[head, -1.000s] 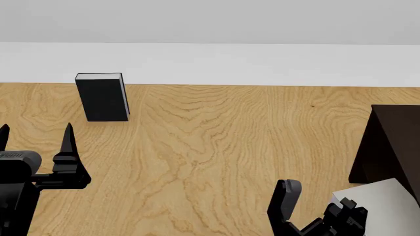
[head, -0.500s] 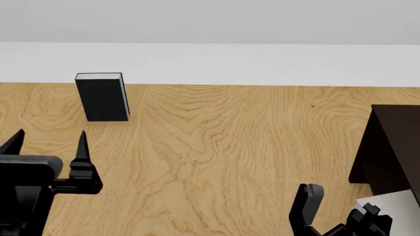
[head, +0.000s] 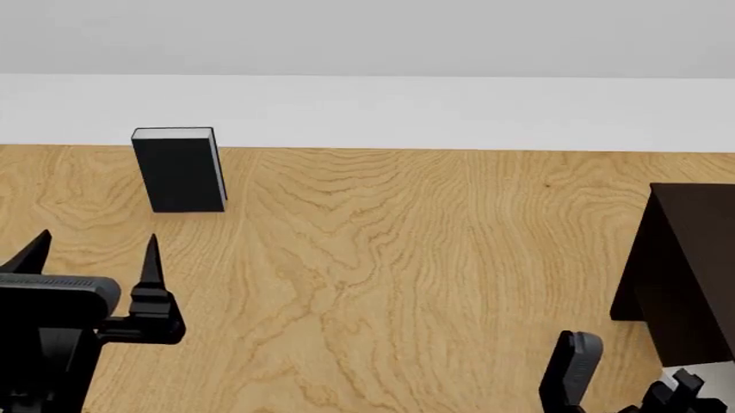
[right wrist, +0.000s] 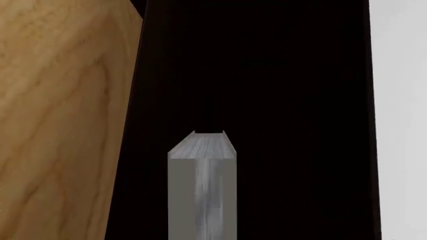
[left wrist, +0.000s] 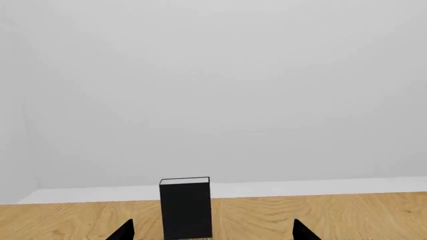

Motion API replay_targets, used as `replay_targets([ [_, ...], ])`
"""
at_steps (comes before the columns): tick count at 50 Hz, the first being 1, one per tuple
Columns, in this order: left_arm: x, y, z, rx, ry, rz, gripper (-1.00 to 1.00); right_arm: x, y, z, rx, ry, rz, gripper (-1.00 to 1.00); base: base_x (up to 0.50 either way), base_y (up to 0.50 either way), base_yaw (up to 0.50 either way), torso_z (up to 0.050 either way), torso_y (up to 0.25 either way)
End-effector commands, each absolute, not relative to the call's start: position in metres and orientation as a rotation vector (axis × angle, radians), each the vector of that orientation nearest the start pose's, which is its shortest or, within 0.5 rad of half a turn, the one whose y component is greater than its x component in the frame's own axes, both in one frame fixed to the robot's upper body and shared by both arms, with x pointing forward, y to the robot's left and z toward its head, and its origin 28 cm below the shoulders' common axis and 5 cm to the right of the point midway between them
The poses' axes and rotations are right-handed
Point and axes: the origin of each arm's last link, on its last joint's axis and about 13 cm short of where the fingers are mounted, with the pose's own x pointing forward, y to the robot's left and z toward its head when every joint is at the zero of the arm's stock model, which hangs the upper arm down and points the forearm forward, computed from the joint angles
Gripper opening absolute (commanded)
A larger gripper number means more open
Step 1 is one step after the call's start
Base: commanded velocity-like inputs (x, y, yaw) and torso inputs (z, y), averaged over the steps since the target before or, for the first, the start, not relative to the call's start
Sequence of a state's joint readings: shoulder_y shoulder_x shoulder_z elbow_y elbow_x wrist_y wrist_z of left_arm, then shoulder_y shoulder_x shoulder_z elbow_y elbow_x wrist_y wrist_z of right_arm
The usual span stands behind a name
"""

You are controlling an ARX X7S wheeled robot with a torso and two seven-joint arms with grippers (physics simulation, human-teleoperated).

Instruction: Pick up the book on the right and place it on the cabinet shelf.

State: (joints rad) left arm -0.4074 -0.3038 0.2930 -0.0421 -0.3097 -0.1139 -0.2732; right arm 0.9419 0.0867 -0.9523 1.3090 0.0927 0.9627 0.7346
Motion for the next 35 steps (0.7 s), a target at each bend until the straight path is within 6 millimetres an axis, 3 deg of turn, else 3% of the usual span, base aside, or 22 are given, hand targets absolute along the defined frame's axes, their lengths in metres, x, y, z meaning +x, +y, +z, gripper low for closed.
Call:
replay_targets([
  [1, 0.294, 0.225, 0.091, 0.048, -0.171, 0.012, 1.00, 0.315, -0.165, 0.029, -1.562, 0.819, -0.687, -1.00, 0.00, 0.00, 0.00, 0.000, 0.000],
  [11, 0.292, 0.225, 0.093, 0.047, -0.174, 0.013, 1.00, 0.321, -0.157, 0.030, -1.593, 0.751, -0.620, -1.00, 0.00, 0.00, 0.00, 0.000, 0.001],
  [12, 0.292, 0.225, 0.092, 0.046, -0.175, 0.013, 1.00, 0.321, -0.156, 0.031, -1.597, 0.745, -0.616, 1.00, 0.00, 0.00, 0.00, 0.010, 0.000],
  [35, 0.292, 0.226, 0.093, 0.041, -0.179, 0.019, 1.00, 0.325, -0.147, 0.029, -1.574, 0.682, -0.583, 1.00, 0.00, 0.00, 0.00, 0.000, 0.001],
])
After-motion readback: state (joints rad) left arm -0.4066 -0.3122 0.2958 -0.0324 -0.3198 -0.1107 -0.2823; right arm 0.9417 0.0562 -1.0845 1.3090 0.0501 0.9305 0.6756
